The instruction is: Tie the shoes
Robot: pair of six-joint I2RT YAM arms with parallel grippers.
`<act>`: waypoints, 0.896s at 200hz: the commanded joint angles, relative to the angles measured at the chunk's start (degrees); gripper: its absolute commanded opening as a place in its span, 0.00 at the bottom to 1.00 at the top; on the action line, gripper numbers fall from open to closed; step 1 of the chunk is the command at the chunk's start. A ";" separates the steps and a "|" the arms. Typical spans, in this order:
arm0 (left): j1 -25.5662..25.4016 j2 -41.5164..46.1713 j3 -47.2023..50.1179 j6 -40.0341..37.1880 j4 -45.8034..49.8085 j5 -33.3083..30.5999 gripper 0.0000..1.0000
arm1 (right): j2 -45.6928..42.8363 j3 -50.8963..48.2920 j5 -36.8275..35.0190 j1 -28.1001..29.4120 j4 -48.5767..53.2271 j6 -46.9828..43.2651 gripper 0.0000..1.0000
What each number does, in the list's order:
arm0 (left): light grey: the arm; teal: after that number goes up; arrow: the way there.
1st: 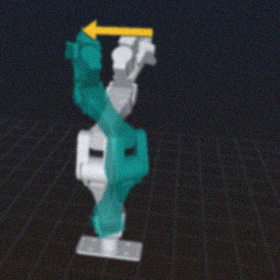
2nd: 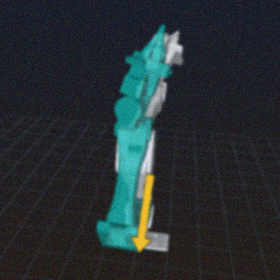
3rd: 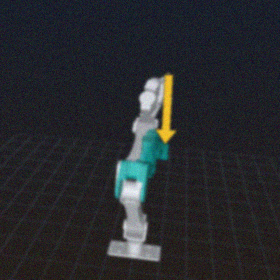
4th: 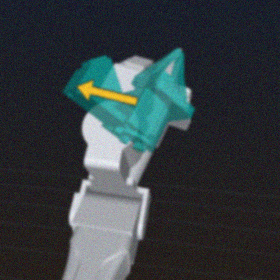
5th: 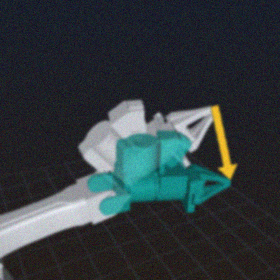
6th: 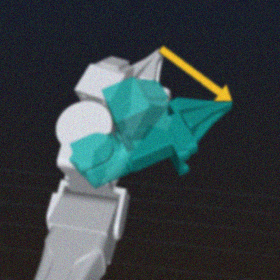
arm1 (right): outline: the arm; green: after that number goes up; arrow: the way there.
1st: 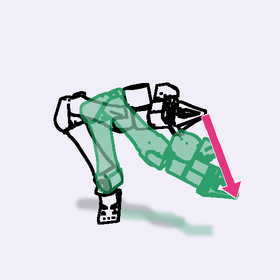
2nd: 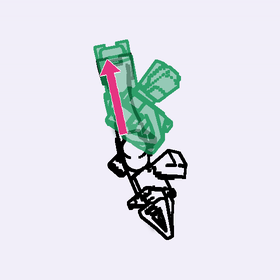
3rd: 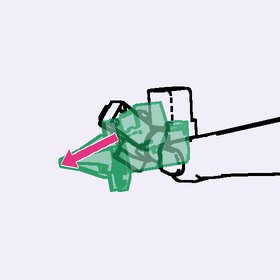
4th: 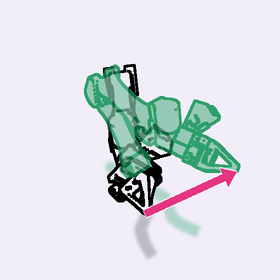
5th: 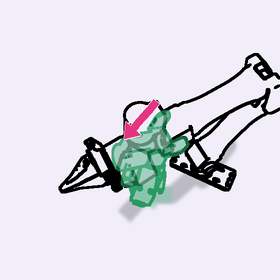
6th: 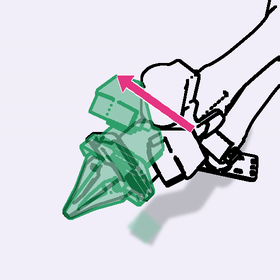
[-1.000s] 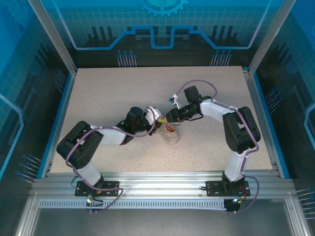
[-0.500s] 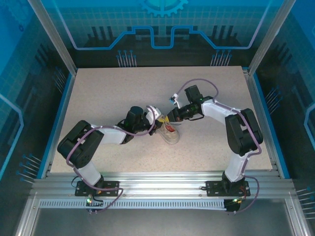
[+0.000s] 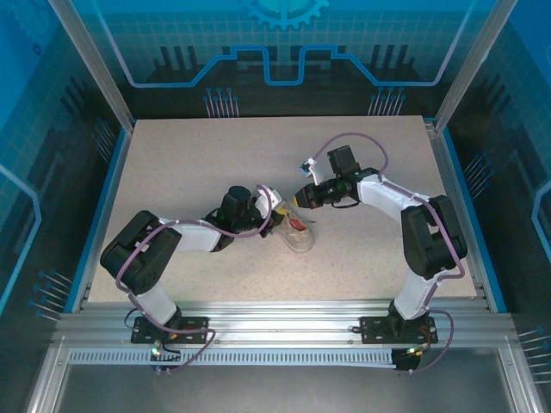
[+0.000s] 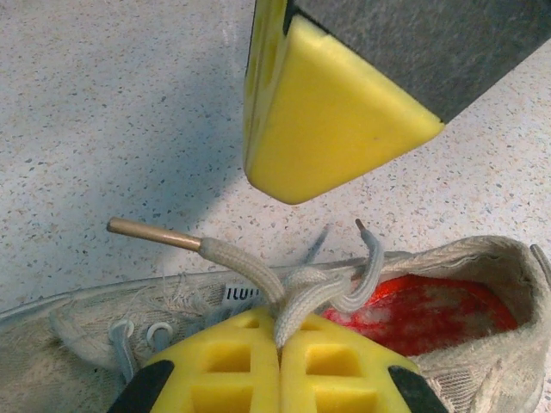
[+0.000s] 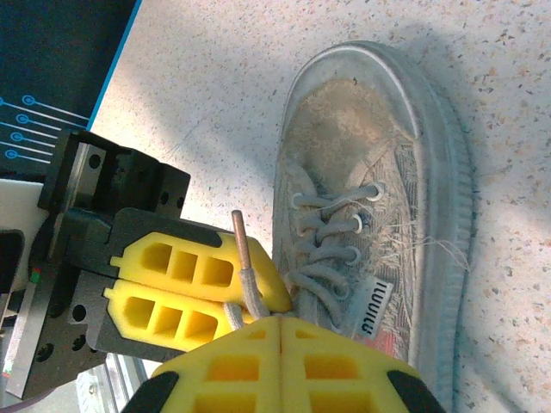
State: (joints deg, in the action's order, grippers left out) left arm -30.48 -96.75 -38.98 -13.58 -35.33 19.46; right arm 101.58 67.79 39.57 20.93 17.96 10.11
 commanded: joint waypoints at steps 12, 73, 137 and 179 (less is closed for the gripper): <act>0.24 -0.56 -1.60 -0.53 0.25 1.72 0.00 | 1.25 0.20 4.48 -0.38 1.11 -1.93 0.09; 0.16 -0.62 -1.61 -0.83 -0.26 1.89 0.00 | 4.64 1.02 8.49 -0.28 2.80 -3.28 0.23; 0.22 -0.55 -1.62 -0.92 -0.70 2.77 0.00 | 6.15 1.69 9.89 -0.28 4.18 -4.57 0.31; 0.22 -0.91 -2.22 -0.81 -0.35 3.29 0.00 | 7.10 2.76 10.61 -0.04 5.22 -5.32 0.32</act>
State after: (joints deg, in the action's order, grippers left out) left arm -30.48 -96.77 -39.29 -13.63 -34.98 20.21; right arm 107.07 68.53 47.62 20.93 20.99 6.39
